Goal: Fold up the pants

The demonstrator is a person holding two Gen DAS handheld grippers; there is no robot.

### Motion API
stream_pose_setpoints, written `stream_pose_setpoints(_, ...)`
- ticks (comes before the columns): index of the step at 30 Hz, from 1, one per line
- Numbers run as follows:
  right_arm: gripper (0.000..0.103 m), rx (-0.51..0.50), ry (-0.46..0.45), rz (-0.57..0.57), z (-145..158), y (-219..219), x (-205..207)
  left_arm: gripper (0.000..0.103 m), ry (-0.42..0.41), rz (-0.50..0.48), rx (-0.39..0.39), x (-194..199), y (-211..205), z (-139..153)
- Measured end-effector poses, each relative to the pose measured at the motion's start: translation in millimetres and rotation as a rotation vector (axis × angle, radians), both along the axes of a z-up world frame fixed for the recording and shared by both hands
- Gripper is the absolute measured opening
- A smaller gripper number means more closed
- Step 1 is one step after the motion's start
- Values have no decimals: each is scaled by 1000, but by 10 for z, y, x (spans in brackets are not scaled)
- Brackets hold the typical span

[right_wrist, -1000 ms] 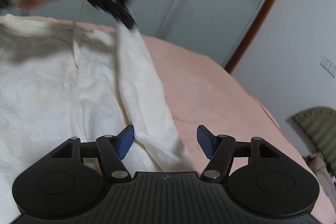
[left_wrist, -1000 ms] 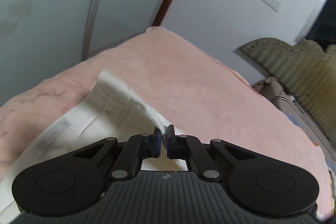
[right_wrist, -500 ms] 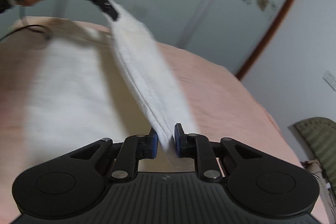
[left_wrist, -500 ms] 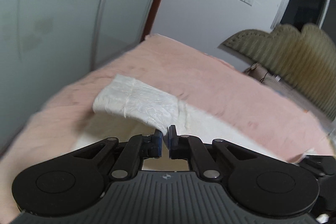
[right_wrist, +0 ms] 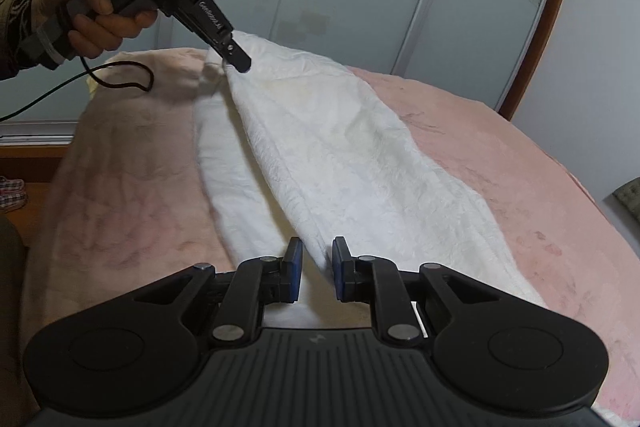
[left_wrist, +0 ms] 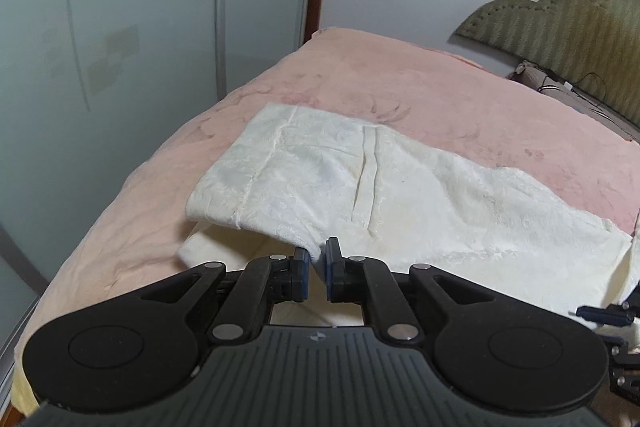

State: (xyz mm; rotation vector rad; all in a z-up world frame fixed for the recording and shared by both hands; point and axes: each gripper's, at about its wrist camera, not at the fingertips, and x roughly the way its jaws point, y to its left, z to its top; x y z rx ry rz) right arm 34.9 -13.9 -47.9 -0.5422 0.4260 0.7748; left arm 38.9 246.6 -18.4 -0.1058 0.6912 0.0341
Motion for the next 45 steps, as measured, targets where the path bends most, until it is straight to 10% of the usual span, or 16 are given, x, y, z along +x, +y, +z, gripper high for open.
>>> stream_pose_setpoints(16,15,64,106,23,-36,28,-148,16,53,86,28,24,-3,-203)
stream_pose_setpoints(20,16,100,153,-2,-45,-6,-96,37,43,93,94,8,-68,-168)
stream_pose_setpoints(28,29,266,221,-12,210,-354,-78,42,-131,173,201,-217,-218,308)
stream_pose_setpoints(31,49,299,260,-148,175,-491,74,48,-153,16,140,-76,-508,399)
stream_pose_setpoints(37,49,263,296,-126,223,-790,-208,49,-100,-368,62,178,-1442,205)
stream_pose_setpoints(45,71,540,180,-931,279,-2721,-386,64,-31,-798,-61,260,-2452,-77)
